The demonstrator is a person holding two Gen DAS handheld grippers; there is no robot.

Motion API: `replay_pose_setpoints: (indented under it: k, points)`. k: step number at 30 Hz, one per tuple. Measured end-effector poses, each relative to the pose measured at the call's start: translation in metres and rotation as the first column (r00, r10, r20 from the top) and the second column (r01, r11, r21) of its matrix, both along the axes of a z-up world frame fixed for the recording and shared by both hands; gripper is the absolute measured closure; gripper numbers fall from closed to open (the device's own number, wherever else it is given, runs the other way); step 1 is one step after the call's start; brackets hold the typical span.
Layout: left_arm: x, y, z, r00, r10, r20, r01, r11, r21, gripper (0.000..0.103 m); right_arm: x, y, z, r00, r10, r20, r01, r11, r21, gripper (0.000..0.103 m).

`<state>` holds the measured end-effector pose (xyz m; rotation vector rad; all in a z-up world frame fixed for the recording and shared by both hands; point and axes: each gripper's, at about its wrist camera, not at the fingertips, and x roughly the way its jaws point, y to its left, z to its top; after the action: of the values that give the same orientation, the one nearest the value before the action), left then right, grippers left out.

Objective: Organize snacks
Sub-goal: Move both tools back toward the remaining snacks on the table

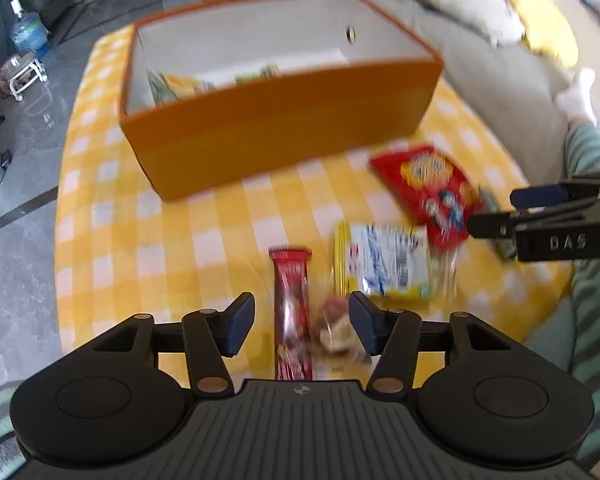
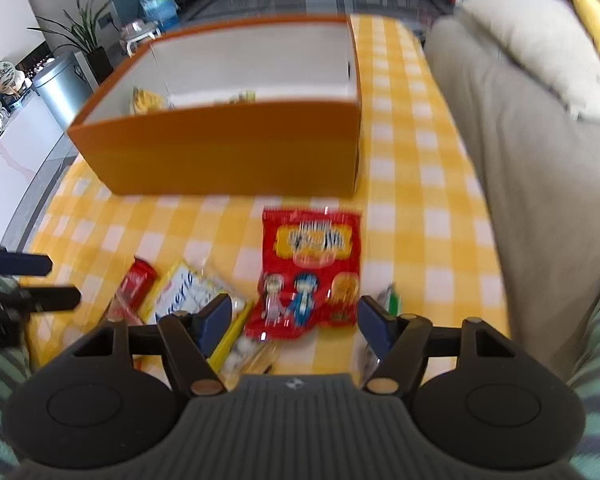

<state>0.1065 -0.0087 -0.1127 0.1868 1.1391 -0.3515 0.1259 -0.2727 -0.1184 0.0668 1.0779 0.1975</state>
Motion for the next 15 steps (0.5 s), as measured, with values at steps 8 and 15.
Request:
replay_pose_setpoints:
  k: [8,15]
  points:
    - [-0.002,0.000,-0.021,0.997,0.023,-0.078,-0.024,1.000,-0.015,0.038,0.004,0.007,-0.019,0.998,0.009,-0.062,-0.009,1.000,-0.002,0.036]
    - [-0.005,-0.021,-0.033,0.996,-0.036,-0.083,0.038,0.999,0.019,0.038,0.004,0.021,-0.022,0.994,0.082,-0.065,-0.081,0.997,0.021,0.036]
